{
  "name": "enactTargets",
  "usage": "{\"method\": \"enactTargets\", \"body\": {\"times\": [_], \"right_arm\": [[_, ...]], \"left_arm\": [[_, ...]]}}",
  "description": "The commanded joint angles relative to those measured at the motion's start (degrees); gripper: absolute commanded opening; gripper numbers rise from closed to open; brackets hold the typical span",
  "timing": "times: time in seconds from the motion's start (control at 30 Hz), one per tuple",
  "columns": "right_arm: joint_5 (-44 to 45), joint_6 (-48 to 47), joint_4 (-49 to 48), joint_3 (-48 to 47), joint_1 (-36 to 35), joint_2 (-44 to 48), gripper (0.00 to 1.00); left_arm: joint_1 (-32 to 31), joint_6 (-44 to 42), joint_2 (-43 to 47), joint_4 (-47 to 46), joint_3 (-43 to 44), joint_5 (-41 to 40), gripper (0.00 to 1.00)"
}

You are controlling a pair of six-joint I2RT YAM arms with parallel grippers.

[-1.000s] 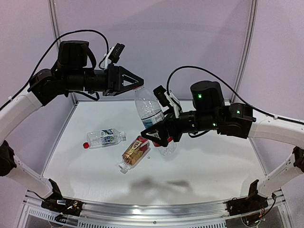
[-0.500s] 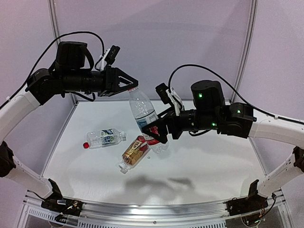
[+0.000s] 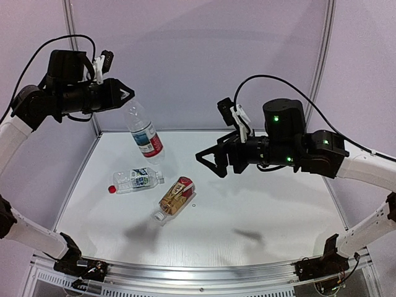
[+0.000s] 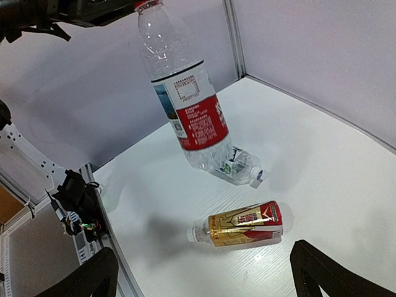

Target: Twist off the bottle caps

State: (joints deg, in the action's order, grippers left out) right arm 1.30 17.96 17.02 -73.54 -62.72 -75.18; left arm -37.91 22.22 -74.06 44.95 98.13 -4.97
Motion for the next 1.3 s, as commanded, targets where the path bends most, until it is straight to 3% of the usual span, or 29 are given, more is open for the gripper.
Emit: {"method": "enactTargets", "body": {"times": [0.0, 0.17, 0.37, 0.6, 1.27], "right_arm": [[5.9, -0.7, 3.0, 1.2, 0.1, 2.5, 0.99], [9.5, -0.9, 3.6, 3.0, 0.1, 4.1, 0.99], [12.4, -1.5, 4.4, 3.8, 0.1, 4.8, 0.99], [15.0, -3.7, 4.9, 3.4, 0.2, 4.4, 0.99], [16.7, -8.6, 9.9, -1.7, 0.2, -1.5, 0.99]], "left_arm": [[3.6, -7.0, -0.2, 0.9, 0.5, -13.8, 0.0], [9.2, -10.9, -1.8, -5.8, -2.4, -17.8, 0.0], [18.2, -9.3, -5.4, -10.5, -3.9, -10.9, 0.0], [24.5, -10.2, -12.0, -15.4, -3.9, -7.4, 0.0], [29.5, -10.4, -27.2, -23.7, -6.3, -6.9, 0.0]]}}
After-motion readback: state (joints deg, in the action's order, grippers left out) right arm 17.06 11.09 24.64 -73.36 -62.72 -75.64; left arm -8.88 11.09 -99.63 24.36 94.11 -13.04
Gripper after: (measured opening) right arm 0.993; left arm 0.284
